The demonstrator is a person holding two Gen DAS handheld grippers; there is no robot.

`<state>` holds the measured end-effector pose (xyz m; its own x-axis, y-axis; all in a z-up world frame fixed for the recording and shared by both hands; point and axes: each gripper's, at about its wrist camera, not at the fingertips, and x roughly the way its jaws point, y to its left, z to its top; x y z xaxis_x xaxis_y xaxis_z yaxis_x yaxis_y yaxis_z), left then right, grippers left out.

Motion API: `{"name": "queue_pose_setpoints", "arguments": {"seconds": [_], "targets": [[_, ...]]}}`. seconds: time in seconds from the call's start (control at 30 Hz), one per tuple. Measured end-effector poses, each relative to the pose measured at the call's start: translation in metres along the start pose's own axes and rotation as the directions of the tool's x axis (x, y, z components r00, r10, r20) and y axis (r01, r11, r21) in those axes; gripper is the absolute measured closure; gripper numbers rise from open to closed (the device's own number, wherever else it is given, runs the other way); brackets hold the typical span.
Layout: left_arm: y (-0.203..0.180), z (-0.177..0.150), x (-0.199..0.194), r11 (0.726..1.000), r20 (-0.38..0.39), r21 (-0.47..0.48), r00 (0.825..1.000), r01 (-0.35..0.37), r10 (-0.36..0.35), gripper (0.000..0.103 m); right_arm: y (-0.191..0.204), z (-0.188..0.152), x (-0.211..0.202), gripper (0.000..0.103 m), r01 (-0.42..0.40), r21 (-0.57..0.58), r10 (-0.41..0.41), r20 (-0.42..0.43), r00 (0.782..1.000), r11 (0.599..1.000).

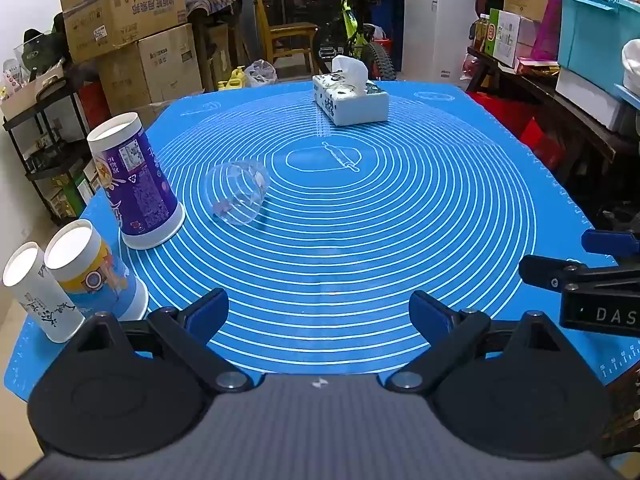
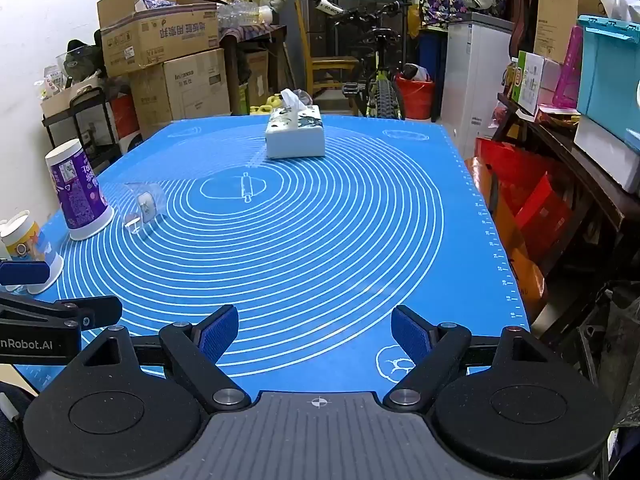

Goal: Flip cup upside down

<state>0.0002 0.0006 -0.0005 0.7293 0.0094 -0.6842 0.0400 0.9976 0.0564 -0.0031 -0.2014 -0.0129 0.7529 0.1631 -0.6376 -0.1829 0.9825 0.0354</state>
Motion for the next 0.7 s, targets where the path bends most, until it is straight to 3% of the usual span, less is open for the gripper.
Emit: {"name": "queue_pose_setpoints", "arguments": {"seconds": [0.7], "targets": [[-0.0009, -0.0012, 0.0046, 1.000, -0.014, 0.011, 1.000, 0.009, -0.008, 0.007, -0.0035, -0.0034, 0.0027, 0.017, -0.005, 0.000, 0.005, -0.006, 1.000, 1.000]]}}
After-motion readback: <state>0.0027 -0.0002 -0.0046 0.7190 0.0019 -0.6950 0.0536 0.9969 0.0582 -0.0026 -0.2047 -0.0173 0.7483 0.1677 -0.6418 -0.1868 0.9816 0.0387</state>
